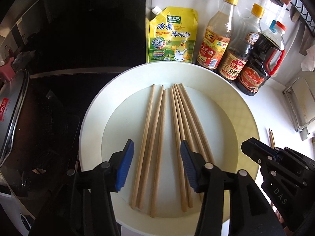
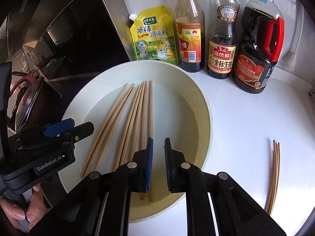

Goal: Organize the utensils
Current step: 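Move both open tools back toward the remaining chopstick pile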

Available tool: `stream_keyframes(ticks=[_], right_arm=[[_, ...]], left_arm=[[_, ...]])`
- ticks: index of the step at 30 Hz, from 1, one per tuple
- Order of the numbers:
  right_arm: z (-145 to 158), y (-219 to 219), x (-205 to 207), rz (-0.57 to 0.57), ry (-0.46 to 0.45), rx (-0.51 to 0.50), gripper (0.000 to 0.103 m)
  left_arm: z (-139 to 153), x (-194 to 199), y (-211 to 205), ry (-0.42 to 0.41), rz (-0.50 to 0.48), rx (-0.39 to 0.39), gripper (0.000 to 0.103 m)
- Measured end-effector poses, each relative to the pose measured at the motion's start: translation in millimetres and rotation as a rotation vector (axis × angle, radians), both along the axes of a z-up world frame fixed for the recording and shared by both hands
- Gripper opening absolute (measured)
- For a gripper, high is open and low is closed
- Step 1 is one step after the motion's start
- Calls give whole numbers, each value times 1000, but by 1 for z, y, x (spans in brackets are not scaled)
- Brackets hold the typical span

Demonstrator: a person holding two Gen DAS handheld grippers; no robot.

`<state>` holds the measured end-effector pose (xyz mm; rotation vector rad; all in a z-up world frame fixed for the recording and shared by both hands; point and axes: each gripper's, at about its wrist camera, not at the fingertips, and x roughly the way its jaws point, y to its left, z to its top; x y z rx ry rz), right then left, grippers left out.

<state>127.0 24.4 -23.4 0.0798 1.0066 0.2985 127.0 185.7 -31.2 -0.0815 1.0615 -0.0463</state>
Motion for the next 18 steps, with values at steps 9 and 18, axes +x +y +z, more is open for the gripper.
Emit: stream_keyframes(ticks=[9, 18], right_arm=[[9, -22, -30, -57, -23, 15, 20], [16, -55, -54, -131, -49, 34, 25]], left_arm=[[18, -21, -18, -29, -47, 6, 56], [32, -36, -47, -52, -106, 10, 62]])
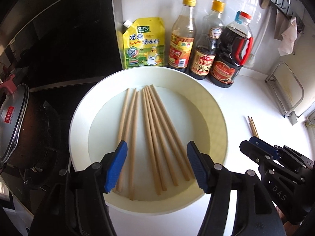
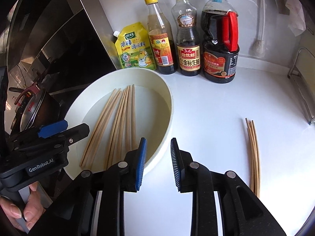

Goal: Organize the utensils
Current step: 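Move both open tools back toward the remaining chopstick pile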

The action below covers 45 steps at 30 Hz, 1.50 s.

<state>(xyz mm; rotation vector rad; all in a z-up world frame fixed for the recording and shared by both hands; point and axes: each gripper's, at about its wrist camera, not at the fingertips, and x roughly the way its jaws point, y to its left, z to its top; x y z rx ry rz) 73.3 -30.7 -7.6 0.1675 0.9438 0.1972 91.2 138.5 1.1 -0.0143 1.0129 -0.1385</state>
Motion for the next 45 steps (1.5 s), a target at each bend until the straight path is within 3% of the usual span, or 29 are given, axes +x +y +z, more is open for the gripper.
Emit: stream_keyframes(ticks=[25, 45], right_arm=[[-19, -153, -63, -202, 61, -36, 30], [-62, -201, -68, -193, 124, -37, 32]], left_arm=[[-8, -30, -138, 30, -149, -52, 62], [-34, -42, -181, 71, -129, -8, 69]])
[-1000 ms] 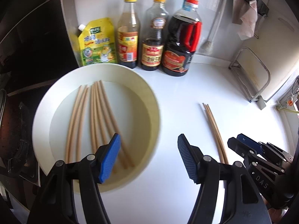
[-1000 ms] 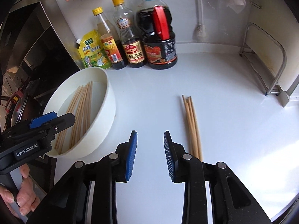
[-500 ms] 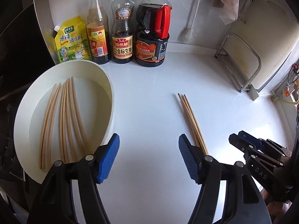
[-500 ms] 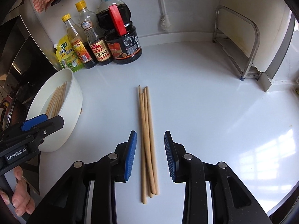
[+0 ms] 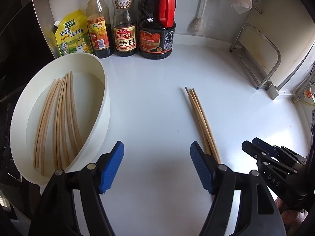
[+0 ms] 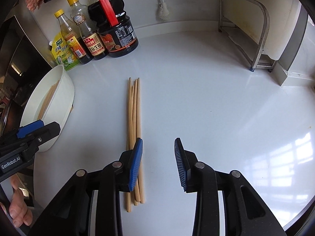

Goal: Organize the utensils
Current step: 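Move both open tools back toward the remaining chopstick pile, then spread the loose chopsticks apart and close the left tool on one while the right tool grasps another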

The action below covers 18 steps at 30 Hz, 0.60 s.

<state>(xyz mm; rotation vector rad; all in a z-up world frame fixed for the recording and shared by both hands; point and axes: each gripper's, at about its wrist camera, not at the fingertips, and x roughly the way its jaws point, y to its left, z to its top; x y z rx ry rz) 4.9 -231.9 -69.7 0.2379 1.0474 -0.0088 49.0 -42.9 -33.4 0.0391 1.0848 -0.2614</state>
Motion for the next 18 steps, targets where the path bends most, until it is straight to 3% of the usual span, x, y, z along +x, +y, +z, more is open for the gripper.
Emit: stream_keyframes(ticks=[18], right_arm=[[-37, 18, 18, 92, 34, -17, 37]], left_arm=[[-31, -7, -5, 37, 21, 36, 70]])
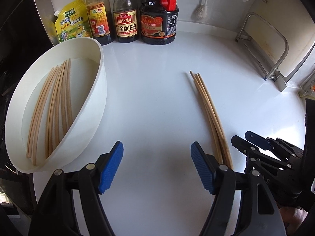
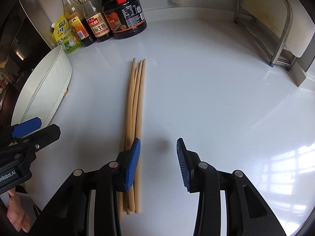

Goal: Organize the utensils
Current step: 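Spread the loose chopsticks apart and close the left tool on one while the right tool grasps another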

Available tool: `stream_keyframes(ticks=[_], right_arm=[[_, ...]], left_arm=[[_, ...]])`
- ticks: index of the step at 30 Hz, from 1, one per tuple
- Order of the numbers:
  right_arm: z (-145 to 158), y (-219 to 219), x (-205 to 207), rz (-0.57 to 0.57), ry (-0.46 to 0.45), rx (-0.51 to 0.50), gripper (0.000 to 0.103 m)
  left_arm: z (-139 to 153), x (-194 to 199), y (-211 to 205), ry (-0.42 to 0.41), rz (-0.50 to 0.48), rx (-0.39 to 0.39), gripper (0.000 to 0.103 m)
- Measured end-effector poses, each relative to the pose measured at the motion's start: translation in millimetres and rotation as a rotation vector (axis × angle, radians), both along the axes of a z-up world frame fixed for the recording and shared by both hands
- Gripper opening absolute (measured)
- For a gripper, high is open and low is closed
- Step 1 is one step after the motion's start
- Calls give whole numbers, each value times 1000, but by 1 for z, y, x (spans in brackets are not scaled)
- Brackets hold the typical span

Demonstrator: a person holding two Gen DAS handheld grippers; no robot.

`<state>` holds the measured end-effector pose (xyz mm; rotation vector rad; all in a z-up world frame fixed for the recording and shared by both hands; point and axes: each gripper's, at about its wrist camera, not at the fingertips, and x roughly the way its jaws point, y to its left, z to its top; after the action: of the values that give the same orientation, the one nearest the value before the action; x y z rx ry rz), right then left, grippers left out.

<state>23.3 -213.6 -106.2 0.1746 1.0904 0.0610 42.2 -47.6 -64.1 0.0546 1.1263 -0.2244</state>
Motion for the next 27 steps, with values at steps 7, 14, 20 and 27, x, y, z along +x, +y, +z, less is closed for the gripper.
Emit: stream_keyframes(ticks=[7, 14, 20, 27], right_arm=[[-3, 11, -1, 33, 1, -15, 37], [-6, 22, 1, 69, 10, -32, 37], [-5, 15, 3, 46, -2, -34, 37], [-9, 9, 3, 28, 1, -33, 37]], left_arm=[[-4, -1, 2, 10, 8, -5, 70], [-6, 1, 1, 18, 11, -8, 70], [-12, 3, -3, 19, 8, -8, 70], [-24, 7, -2, 12, 22, 11, 70]])
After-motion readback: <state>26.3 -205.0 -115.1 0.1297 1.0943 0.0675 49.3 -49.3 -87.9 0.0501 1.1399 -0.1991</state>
